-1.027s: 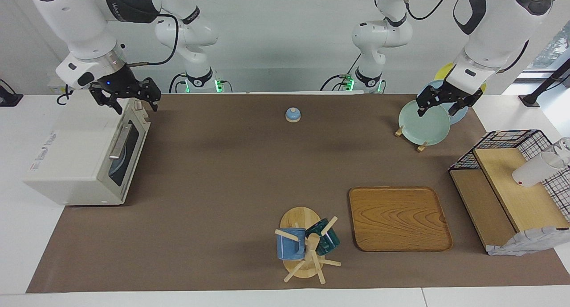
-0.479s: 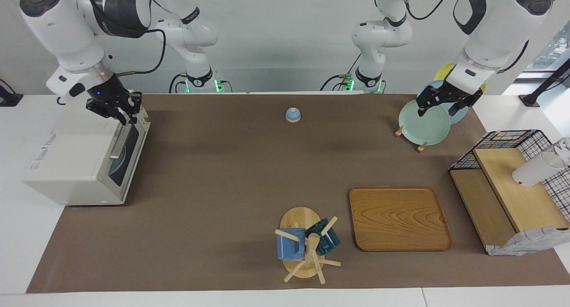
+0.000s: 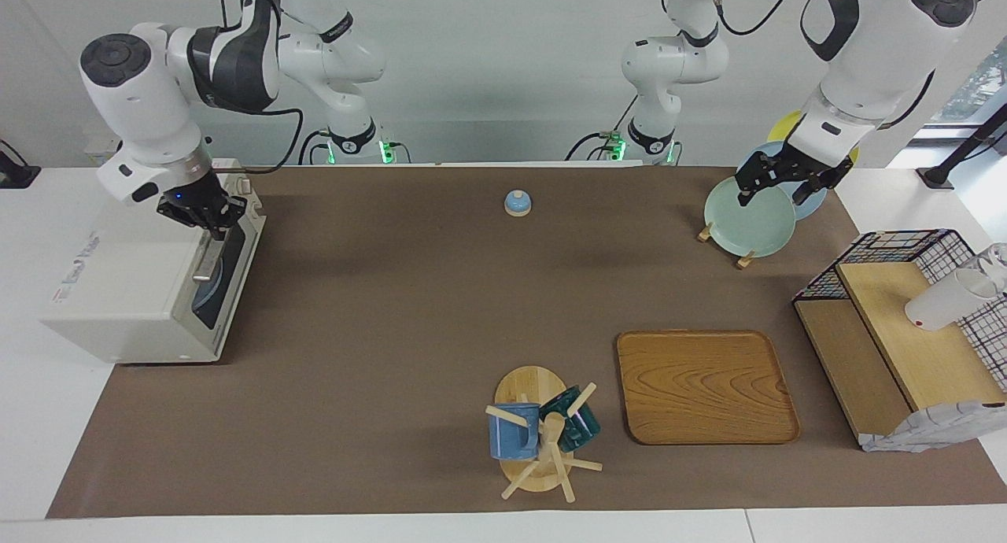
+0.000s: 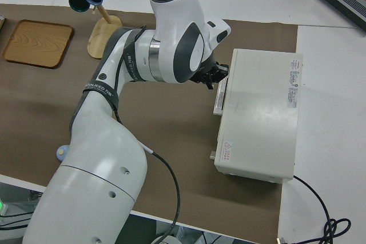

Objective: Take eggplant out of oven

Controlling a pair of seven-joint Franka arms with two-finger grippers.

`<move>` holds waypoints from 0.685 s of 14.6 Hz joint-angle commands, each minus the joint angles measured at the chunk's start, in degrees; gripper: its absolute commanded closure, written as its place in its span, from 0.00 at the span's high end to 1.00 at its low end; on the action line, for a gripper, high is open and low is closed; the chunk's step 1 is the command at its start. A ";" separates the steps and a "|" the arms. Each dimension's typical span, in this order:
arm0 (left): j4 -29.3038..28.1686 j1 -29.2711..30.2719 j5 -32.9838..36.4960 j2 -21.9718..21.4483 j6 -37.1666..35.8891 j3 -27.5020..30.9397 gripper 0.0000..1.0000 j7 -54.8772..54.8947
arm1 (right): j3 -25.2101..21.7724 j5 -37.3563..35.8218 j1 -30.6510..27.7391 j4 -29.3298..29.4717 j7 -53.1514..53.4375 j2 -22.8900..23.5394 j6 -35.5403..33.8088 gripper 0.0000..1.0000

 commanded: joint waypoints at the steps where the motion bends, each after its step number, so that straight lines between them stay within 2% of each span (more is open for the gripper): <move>1: 0.29 0.82 1.21 -0.32 -0.92 -0.62 1.00 -0.05 | 0.37 -1.01 -2.57 -2.11 0.72 -0.16 2.12 0.00; 8: 0.29 0.73 1.21 -0.32 -0.57 -0.70 1.00 -0.22 | 0.45 0.13 -2.57 -3.43 2.12 -0.16 2.12 0.00; 10: 0.29 0.73 1.21 -0.32 -0.39 -0.70 1.00 -0.22 | 0.45 2.58 -2.40 -5.18 2.30 -0.25 2.90 0.00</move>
